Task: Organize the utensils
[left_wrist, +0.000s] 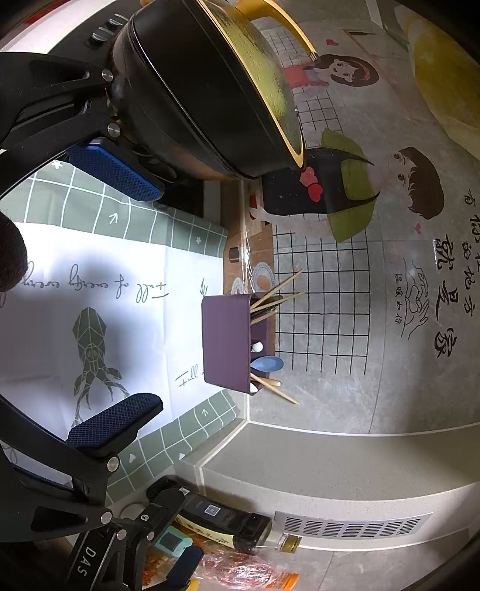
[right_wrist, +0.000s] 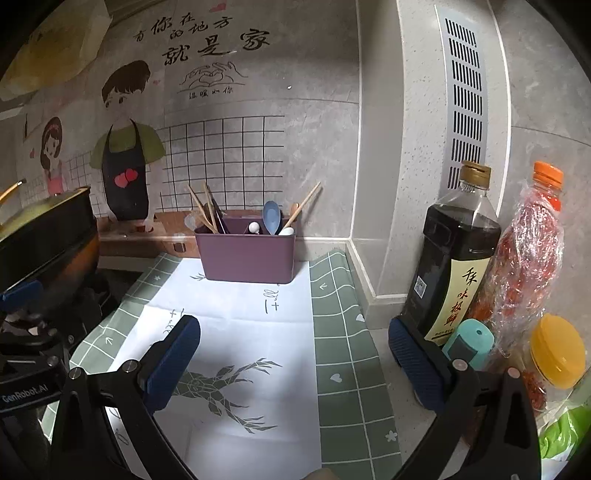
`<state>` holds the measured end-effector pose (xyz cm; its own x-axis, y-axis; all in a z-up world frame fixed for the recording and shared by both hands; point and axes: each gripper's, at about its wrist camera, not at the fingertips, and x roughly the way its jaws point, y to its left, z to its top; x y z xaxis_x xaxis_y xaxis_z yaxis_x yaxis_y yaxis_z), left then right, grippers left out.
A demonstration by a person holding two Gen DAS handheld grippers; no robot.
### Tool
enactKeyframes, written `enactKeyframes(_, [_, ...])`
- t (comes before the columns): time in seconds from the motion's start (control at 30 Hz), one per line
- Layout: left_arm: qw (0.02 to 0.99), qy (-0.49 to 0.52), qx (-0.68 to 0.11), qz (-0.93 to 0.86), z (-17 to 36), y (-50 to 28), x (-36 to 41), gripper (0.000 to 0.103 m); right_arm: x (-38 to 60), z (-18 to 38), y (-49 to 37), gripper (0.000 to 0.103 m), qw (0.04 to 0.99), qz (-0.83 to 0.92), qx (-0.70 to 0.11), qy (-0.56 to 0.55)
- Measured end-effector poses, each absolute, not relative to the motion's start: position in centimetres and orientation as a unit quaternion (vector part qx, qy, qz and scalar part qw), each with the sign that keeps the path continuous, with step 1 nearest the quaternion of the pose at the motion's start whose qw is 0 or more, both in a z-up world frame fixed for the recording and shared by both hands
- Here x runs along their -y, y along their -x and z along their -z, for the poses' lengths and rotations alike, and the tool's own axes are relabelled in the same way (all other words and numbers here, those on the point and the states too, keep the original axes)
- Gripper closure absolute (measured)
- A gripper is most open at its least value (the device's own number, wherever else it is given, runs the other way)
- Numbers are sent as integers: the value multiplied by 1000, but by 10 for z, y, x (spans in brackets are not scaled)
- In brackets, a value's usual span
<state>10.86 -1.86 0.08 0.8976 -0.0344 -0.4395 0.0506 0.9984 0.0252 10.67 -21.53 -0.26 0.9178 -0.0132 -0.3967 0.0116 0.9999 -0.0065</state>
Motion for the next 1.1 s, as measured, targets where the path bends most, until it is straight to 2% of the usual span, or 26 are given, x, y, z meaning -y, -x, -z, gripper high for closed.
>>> enactKeyframes(1.1, [974, -17, -225, 22, 0, -105, 18, 0, 211, 1, -102, 1, 979, 4, -202, 2])
